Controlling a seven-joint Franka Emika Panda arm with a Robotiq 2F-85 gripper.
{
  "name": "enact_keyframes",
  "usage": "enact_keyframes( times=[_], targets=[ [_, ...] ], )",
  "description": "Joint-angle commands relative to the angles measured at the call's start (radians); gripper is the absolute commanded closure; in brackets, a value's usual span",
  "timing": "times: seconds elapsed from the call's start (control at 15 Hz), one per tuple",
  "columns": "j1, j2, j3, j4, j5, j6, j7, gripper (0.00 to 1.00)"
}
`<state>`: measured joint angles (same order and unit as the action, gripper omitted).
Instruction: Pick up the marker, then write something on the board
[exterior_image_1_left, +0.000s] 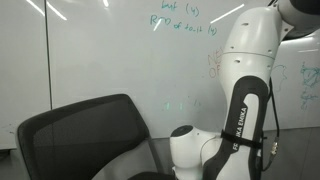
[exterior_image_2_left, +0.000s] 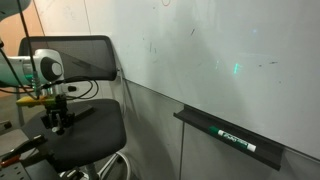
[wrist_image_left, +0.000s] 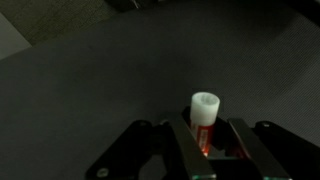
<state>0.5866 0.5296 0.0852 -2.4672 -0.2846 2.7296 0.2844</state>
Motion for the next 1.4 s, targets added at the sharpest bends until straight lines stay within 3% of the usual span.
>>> enact_keyframes(
  times=[0.0,0.33,0.73,0.8,0.87,0.93,1.13,1.33],
  targets=[
    [0.075,-0.151,-0.033,-0.102,-0.043,-0.061,0.087,0.97],
    [0.067,-0.31,-0.007,-0.146,-0.098,-0.202,0.161,0.97],
    [-0.065,-0.325,0.079,-0.089,-0.064,-0.348,0.015,0.97],
    [-0.087,-0.315,0.094,-0.079,-0.06,-0.362,-0.017,0.93],
    [-0.113,-0.302,0.112,-0.067,-0.052,-0.378,-0.071,0.64],
    [-0.109,-0.316,0.115,-0.096,-0.084,-0.34,0.016,0.89],
    [-0.137,-0.307,0.127,-0.086,-0.08,-0.355,-0.038,0.67],
    [-0.137,-0.303,0.13,-0.083,-0.079,-0.356,-0.043,0.64]
  ],
)
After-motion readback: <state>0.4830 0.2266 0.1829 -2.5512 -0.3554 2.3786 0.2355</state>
